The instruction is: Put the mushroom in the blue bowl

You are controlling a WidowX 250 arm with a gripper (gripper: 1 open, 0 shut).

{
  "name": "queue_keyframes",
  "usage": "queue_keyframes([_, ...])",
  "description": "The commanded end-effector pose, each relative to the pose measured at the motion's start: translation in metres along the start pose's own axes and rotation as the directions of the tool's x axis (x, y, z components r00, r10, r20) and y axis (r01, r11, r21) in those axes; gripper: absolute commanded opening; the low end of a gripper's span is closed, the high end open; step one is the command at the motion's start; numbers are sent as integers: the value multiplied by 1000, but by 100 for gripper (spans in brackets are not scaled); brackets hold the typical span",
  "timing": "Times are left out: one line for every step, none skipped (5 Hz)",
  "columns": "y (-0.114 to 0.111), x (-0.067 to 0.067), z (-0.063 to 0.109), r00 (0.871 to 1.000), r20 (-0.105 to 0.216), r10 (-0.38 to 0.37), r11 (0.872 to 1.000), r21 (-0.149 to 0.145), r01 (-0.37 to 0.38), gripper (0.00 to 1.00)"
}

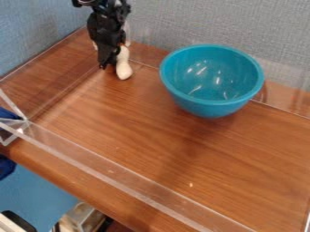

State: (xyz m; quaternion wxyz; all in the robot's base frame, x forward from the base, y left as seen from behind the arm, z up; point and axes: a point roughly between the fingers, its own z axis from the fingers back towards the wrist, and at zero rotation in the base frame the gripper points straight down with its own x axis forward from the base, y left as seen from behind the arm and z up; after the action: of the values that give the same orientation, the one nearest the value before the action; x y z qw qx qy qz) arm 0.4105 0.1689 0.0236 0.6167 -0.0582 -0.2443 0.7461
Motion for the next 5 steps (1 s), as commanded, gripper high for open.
queue_keyframes([2,-17,7,1000,-2,26,999,24,-26,0])
queue_keyframes([1,-15,11,997,18,73,997,33,-74,0])
queue_keyframes([-4,-7,13,995,26,97,994,37,-98,0])
queue_keyframes([-11,4,16,991,35,128,991,40,-129,0])
queue_keyframes([-14,4,15,993,23,118,992,37,-119,0])
